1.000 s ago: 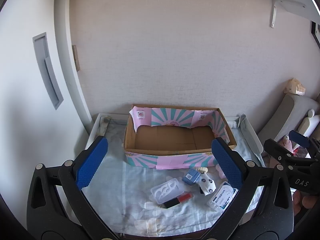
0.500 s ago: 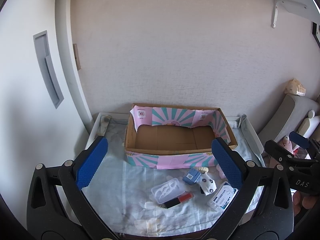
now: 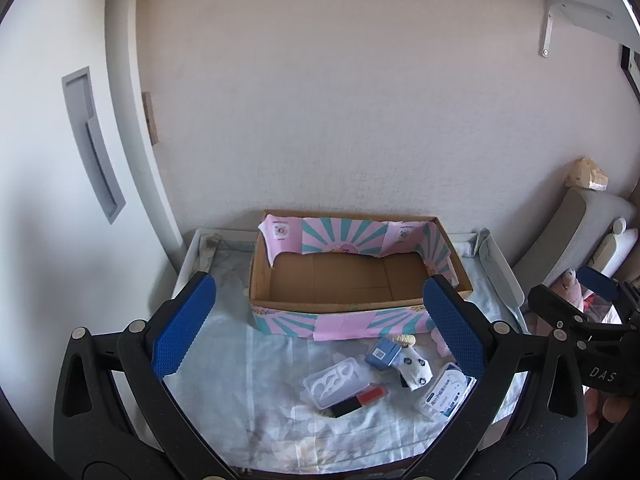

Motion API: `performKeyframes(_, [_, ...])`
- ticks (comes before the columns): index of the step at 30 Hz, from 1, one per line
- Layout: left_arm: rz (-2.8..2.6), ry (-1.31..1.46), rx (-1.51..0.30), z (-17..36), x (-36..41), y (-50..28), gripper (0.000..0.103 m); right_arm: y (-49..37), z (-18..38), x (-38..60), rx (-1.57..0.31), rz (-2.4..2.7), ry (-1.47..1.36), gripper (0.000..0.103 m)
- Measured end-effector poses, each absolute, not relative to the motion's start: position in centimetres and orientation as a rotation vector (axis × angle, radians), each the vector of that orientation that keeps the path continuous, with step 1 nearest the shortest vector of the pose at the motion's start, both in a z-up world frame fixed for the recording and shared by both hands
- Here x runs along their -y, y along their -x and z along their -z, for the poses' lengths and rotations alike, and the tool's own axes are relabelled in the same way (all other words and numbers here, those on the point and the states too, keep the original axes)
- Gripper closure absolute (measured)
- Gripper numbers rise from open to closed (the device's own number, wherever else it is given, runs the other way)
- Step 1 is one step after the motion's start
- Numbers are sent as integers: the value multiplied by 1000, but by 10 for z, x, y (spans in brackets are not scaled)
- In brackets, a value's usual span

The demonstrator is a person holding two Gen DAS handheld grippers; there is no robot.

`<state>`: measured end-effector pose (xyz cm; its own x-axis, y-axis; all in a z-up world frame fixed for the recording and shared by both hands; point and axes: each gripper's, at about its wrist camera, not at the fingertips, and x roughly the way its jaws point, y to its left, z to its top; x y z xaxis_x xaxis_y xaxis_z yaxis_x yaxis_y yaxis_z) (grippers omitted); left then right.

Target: Organize objects

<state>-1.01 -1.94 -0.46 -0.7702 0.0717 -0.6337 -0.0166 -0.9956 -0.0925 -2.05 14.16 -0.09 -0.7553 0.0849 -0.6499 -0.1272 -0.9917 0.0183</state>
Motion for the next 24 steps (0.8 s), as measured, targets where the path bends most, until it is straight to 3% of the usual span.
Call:
performKeyframes(19, [-2897, 1068, 144, 4, 32, 9, 0, 20, -7, -143, -114, -2840, 1033, 0])
performKeyframes(24, [-2881, 1155, 163, 17, 39, 14, 0, 23, -3, -164, -33, -2807, 1065, 0])
